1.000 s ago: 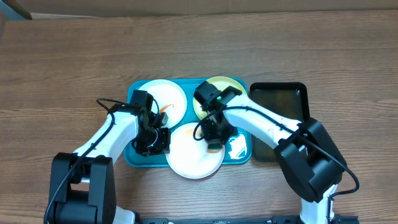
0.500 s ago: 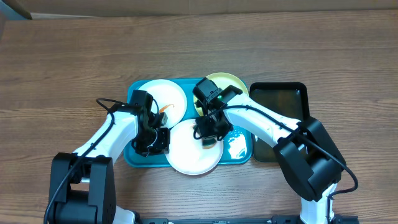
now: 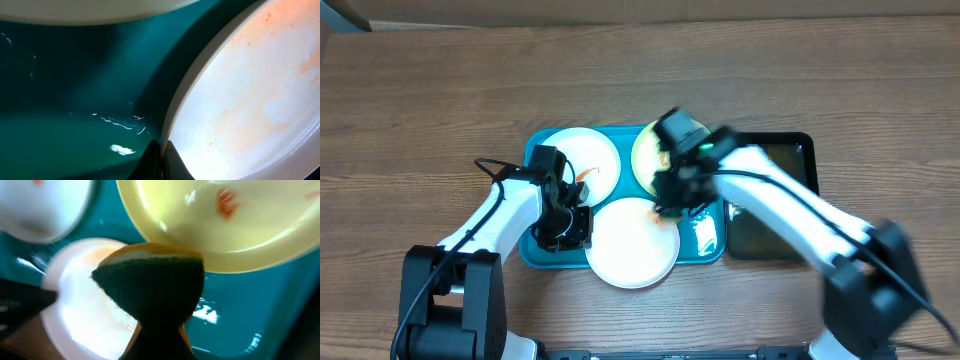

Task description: Clean dirty plates on tray and stack at the side

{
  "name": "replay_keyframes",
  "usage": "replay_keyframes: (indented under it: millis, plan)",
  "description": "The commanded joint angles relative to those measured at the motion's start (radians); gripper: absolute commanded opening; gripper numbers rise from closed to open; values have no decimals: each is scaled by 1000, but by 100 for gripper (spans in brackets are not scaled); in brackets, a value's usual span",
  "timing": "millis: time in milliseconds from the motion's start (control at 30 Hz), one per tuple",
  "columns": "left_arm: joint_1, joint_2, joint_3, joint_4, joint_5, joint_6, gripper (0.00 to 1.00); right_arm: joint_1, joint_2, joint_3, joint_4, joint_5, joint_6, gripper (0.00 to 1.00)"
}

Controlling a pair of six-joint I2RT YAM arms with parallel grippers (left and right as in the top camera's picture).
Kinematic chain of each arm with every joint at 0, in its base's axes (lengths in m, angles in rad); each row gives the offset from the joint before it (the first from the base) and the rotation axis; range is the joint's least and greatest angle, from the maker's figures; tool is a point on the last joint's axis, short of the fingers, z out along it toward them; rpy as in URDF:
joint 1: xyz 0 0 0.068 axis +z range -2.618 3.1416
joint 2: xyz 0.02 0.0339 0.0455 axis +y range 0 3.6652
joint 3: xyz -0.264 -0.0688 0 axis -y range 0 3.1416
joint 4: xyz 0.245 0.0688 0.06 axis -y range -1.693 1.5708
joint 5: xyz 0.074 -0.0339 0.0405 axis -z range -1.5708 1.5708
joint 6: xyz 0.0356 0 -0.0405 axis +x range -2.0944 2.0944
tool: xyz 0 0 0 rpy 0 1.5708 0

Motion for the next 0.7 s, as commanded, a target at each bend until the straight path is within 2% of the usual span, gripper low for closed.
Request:
replay_keyframes:
  millis: [0,300,667]
  plan:
    - [0,-35,44,-11,-29,-4,4,-93,-153,8,-31,95,70,4]
    - [-1,-186,72,-45,-168,-27,4,-321,-209,-10,-145,128,92,4]
    - [-1,-359,74,-45,-394,-59,4,-488,-209,-185,-119,97,70,4]
